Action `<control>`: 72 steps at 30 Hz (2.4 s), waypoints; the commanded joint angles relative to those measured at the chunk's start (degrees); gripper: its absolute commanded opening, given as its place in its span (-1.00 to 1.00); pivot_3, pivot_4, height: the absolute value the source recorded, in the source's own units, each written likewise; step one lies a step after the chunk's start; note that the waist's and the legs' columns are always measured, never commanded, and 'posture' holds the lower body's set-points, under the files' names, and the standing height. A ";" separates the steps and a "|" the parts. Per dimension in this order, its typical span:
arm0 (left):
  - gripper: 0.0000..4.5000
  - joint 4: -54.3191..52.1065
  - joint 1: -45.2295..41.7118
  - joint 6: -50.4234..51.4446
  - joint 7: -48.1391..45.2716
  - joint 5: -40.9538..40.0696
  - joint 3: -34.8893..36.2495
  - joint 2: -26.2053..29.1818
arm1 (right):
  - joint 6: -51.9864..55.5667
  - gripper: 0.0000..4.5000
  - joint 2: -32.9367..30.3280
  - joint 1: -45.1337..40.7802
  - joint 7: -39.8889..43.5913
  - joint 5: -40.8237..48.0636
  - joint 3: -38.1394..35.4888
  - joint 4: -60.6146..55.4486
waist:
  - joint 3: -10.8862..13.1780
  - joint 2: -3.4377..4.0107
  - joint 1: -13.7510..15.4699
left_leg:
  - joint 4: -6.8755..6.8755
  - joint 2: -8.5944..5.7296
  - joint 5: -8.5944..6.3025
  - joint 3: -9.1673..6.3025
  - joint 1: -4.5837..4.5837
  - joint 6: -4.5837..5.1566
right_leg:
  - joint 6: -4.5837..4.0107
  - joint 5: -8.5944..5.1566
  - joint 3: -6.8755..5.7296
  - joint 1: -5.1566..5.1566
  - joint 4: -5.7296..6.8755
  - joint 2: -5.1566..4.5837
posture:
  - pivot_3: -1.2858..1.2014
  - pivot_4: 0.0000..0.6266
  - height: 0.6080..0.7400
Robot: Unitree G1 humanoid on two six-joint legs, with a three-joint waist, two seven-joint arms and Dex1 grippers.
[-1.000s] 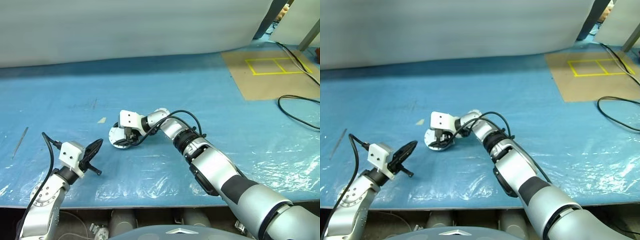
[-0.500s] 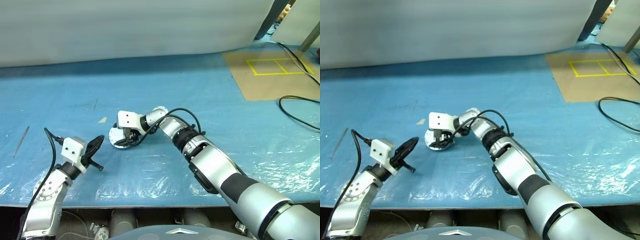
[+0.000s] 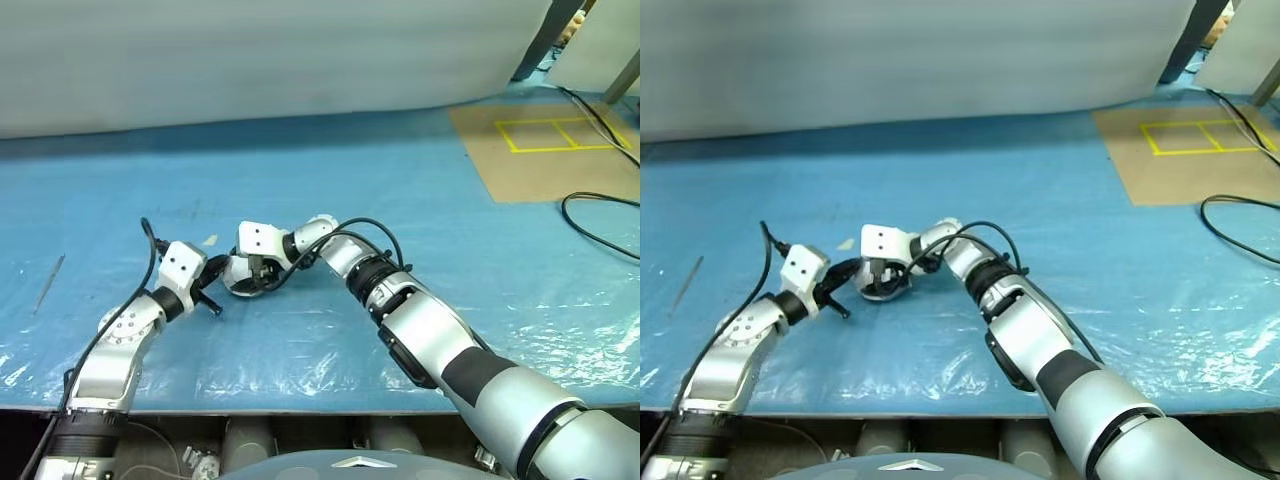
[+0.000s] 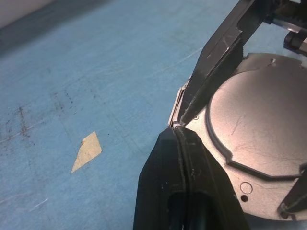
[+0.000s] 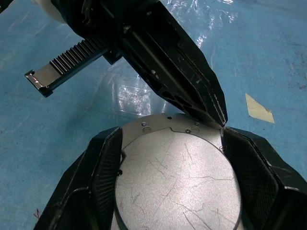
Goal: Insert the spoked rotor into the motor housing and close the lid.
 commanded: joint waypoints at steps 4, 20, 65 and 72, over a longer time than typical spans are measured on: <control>-1.00 2.32 2.29 9.29 -0.71 2.63 -4.23 1.40 | 1.76 0.34 -0.73 1.47 0.74 -2.58 1.27 2.69 | -0.23 0.26 -0.16 | -0.02 -0.17 0.02 0.00 -0.04 0.03 | 0.10 -0.06 -0.01 0.01 0.00 -0.16 | 0.03 -0.52 1.00; -1.00 -2.30 3.41 1.99 1.63 -4.60 6.95 -4.16 | 2.79 0.34 0.10 1.86 1.75 1.23 -3.97 2.20 | -0.03 -0.34 -0.34 | -0.07 -0.05 0.06 -0.06 -0.63 0.10 | 0.13 -0.08 -0.19 -0.50 0.02 -0.12 | 0.03 -0.52 1.00; -1.00 -16.18 23.37 -7.82 2.96 -9.08 12.70 -7.63 | 5.55 0.34 -2.27 2.22 1.46 -5.98 3.84 4.99 | 0.00 -0.45 -0.17 | -0.19 0.19 0.04 0.15 -0.46 0.12 | 0.12 -0.09 -0.27 -0.22 -0.36 -0.03 | 0.03 -0.52 1.00; -1.00 -15.60 21.95 -7.66 2.91 -8.69 11.83 -7.58 | 7.30 0.34 -0.98 2.37 -3.36 -2.94 0.07 4.82 | -0.05 -0.37 -0.16 | -0.19 0.20 0.04 0.15 -0.29 0.12 | 0.12 -0.09 -0.26 -0.14 -0.21 -0.03 | 0.03 -0.52 1.00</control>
